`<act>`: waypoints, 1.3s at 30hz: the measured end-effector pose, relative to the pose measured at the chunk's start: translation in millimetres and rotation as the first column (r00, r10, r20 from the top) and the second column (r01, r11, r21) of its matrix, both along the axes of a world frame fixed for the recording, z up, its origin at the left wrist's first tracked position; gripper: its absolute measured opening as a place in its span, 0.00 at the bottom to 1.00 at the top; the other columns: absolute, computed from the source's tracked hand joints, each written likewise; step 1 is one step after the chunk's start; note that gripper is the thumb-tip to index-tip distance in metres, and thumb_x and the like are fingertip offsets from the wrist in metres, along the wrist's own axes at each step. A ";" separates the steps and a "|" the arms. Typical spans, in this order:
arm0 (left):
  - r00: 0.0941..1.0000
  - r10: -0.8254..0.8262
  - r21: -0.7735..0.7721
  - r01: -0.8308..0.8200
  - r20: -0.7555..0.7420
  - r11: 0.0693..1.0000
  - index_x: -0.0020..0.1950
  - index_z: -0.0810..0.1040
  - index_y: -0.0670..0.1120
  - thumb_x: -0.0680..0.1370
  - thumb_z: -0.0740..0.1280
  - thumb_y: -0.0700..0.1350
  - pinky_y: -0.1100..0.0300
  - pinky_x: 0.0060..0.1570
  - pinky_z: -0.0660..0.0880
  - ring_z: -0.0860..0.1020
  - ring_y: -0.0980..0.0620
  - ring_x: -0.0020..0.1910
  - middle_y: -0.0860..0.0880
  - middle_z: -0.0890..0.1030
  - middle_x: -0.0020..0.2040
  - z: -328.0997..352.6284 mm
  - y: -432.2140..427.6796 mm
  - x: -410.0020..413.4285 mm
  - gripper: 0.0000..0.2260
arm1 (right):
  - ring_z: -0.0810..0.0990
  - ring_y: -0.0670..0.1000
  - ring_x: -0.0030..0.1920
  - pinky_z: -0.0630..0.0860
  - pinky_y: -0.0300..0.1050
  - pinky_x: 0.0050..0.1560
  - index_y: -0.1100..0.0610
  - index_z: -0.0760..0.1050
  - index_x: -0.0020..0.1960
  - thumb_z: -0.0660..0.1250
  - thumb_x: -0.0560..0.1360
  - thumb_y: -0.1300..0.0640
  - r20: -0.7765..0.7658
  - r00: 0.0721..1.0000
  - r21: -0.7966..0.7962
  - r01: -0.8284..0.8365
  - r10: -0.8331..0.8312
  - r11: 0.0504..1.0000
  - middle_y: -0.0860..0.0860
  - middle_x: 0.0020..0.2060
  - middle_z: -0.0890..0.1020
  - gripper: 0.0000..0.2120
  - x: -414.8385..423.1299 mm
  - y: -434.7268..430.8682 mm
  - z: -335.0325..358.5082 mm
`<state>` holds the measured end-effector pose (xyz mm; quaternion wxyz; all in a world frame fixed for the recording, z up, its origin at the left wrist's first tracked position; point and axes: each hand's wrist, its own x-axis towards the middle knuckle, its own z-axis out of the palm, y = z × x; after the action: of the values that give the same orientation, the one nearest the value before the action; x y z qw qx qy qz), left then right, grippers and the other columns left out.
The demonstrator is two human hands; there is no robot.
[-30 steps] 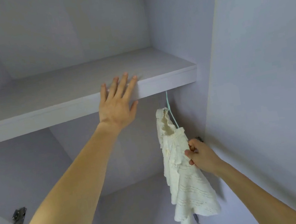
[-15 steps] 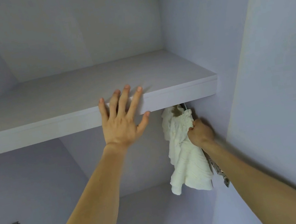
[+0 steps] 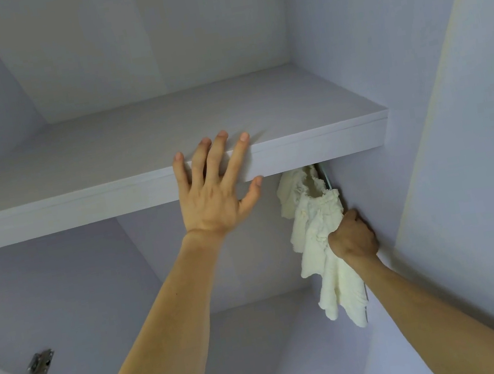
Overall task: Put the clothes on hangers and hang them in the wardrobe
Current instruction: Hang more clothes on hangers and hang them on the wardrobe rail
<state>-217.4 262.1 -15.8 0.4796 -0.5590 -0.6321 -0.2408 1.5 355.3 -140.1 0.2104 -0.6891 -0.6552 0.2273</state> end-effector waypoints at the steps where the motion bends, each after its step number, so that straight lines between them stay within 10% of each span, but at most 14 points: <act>1: 1.000 -0.003 -0.007 0.003 0.005 1.000 0.79 0.62 0.54 0.77 0.61 0.65 0.39 0.73 0.51 0.65 0.45 0.71 0.47 0.69 0.73 0.1 0.1 0.1 0.32 | 0.78 0.64 0.59 0.76 0.55 0.53 0.63 0.63 0.67 0.63 0.74 0.59 -0.015 1.000 0.002 0.005 -0.005 1.000 0.60 0.61 0.76 0.24 1.5 -5.1 -0.9; 10: 0.979 -0.040 -0.199 0.080 0.201 0.977 0.82 0.54 0.54 0.80 0.61 0.58 0.39 0.75 0.42 0.52 0.44 0.80 0.46 0.56 0.81 7.1 -22.7 18.8 0.32 | 0.72 0.54 0.66 0.72 0.54 0.63 0.50 0.69 0.71 0.65 0.77 0.53 -0.155 0.963 0.141 -0.201 0.222 0.969 0.49 0.67 0.75 0.23 24.8 -85.1 12.4; 14: 0.881 -0.087 -0.242 0.221 0.466 0.945 0.81 0.56 0.55 0.77 0.63 0.50 0.38 0.76 0.45 0.48 0.46 0.81 0.48 0.52 0.82 -32.6 -85.8 30.6 0.34 | 0.72 0.47 0.65 0.66 0.32 0.57 0.48 0.76 0.66 0.65 0.79 0.52 -0.141 0.903 0.243 -0.365 0.405 0.899 0.43 0.61 0.79 0.15 29.9 -138.8 32.0; 22: 0.504 0.543 -0.681 0.133 0.672 0.720 0.78 0.61 0.59 0.79 0.62 0.50 0.47 0.76 0.54 0.55 0.48 0.80 0.52 0.62 0.79 -191.7 -320.6 4.4 0.27 | 0.68 0.44 0.71 0.62 0.35 0.68 0.46 0.78 0.65 0.65 0.80 0.48 -0.093 0.637 0.254 -0.728 0.765 0.637 0.40 0.64 0.77 0.14 -24.8 -265.2 -3.7; 30: -0.096 0.854 -0.857 -0.133 0.511 0.497 0.79 0.60 0.58 0.79 0.60 0.56 0.47 0.76 0.57 0.59 0.47 0.79 0.51 0.64 0.78 -255.2 -599.8 36.4 0.27 | 0.67 0.50 0.74 0.63 0.43 0.72 0.46 0.79 0.65 0.55 0.77 0.40 0.023 0.050 0.053 -0.997 0.998 0.049 0.46 0.66 0.78 0.23 -131.6 -422.4 -56.2; 39: -0.706 0.537 -0.885 -0.411 0.462 0.221 0.75 0.67 0.54 0.77 0.62 0.52 0.49 0.67 0.67 0.67 0.43 0.72 0.46 0.63 0.78 -241.4 -789.5 202.0 0.25 | 0.61 0.47 0.77 0.58 0.50 0.77 0.44 0.74 0.69 0.61 0.81 0.45 0.055 -0.662 -0.054 -0.750 0.748 -0.660 0.44 0.71 0.73 0.18 -158.9 -620.7 -80.6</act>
<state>-15.4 -527.4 -257.2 -0.1247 0.3230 -0.9268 -0.1454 -157.4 -265.4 -220.7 -0.1346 0.3083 -0.9077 0.2508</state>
